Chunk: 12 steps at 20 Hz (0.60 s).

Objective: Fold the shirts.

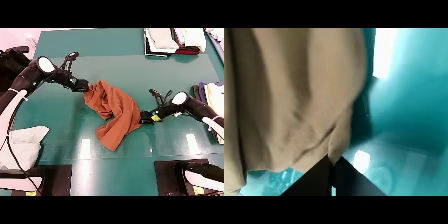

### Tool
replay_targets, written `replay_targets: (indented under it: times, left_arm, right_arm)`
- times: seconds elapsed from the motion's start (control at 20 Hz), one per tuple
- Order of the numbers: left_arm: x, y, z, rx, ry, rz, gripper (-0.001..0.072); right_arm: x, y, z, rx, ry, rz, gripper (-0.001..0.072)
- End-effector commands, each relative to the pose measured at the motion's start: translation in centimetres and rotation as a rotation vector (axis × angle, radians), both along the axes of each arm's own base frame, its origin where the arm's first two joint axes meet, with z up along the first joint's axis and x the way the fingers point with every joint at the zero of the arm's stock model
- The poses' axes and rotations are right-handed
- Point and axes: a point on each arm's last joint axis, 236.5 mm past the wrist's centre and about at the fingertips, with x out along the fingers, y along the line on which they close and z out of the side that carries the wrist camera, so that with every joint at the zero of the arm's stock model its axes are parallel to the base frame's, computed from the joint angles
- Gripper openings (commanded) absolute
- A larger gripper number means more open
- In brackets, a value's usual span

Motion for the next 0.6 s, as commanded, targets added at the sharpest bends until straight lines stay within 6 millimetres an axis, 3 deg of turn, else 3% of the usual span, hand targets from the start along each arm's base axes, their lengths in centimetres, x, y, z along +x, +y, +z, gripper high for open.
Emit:
replay_targets:
  times: [0.0,0.1,0.25,0.4,0.5,0.55]
  left_arm:
    - [0.7,1.0,1.7,0.039,-0.061,0.001,0.0026]
    - [1.8,3.2,6.6,0.125,-0.223,0.009,0.0026]
    - [1.4,6.6,18.1,0.215,-0.514,0.044,0.0026]
    - [-2.9,8.0,29.8,0.16,-0.771,0.091,0.0026]
    - [-6.2,8.9,34.9,0.124,-0.888,0.114,0.0026]
    - [-7.8,9.2,36.5,0.107,-0.926,0.121,0.0026]
  right_arm:
    - [2.2,0.2,1.8,-0.038,-0.111,0.08,0.0016]
    - [4.8,-3.0,6.3,-0.131,-0.251,0.093,0.0016]
    - [7.9,-9.0,16.0,-0.238,-0.482,0.007,0.0016]
    - [8.5,-13.7,26.5,-0.276,-0.715,-0.143,0.0015]
    - [7.4,-15.9,31.7,-0.308,-0.829,-0.217,0.0015]
    - [6.8,-16.5,33.3,-0.32,-0.859,-0.235,0.0016]
